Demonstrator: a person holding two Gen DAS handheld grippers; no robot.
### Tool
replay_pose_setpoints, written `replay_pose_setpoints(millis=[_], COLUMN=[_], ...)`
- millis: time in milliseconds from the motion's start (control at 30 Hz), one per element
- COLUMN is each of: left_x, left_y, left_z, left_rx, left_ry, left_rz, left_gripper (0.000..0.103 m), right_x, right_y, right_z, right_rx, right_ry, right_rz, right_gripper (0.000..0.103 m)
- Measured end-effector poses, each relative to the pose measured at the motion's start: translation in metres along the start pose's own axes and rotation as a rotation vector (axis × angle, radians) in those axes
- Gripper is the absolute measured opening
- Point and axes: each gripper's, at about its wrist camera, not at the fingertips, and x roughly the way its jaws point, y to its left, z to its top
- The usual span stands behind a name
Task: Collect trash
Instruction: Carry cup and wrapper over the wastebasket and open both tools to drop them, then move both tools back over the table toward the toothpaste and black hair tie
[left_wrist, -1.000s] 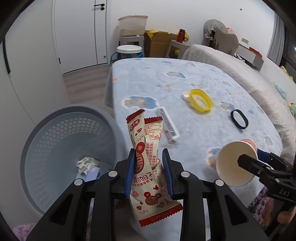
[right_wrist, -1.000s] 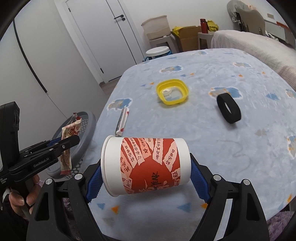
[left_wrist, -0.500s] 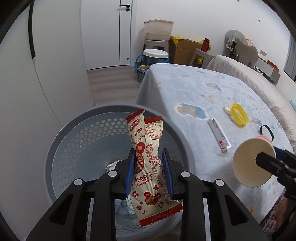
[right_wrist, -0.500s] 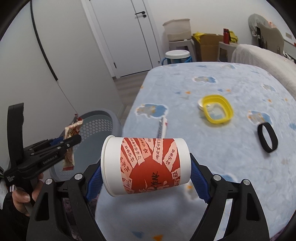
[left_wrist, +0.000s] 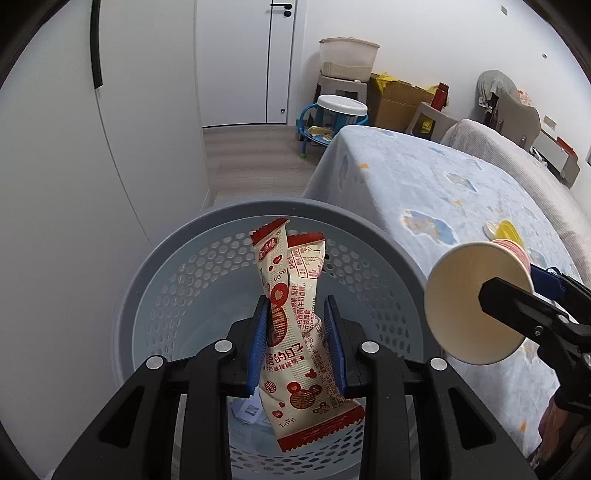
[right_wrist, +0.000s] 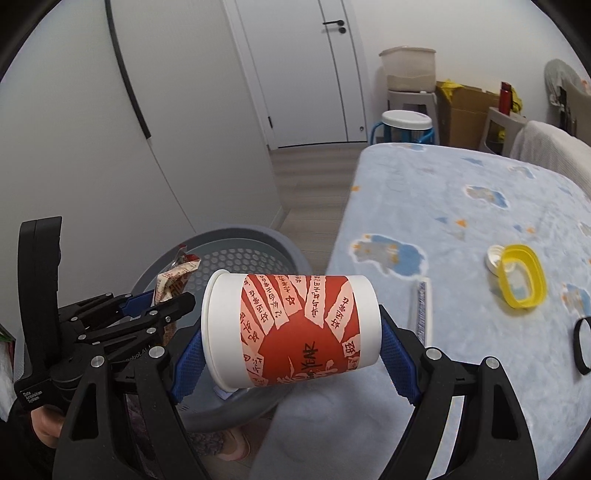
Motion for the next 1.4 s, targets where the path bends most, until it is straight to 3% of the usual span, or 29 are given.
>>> replay_pose_setpoints(millis=[667,733,833,967,1400], left_x=[-0.006,-0.006,-0.008,-0.009,-0.011], left_y=[0.037,0.037,0.038,0.039,0.044], left_z=[-0.001,-0.002,-0.002,-0.002,-0.004], left_rx=[-0.079,-0.079,-0.08,-0.084,-0.095], left_ry=[-0.011,-0.01,-0.014,-0.02,-0.02], left_rz=[0.056,0.057,0.064,0.07,0.079], left_gripper=[0.029,0.033,0.05,0.058,0.062], right_x=[0.027,0.028,0.028,0.027,0.027], right_y=[0.029,0.029,0.027,0.024,0.024], right_z=[0.014,0.014,0.015,0.016,0.012], right_rx=[-0.084,-0.082,-0.069,-0.06,-0.057], right_ry=[0.024,0.026,0.028,0.029,0.032], right_rz=[0.043,0.045,0.049,0.045,0.043], right_gripper=[0.08,0.08,0.082,0.083,0.083])
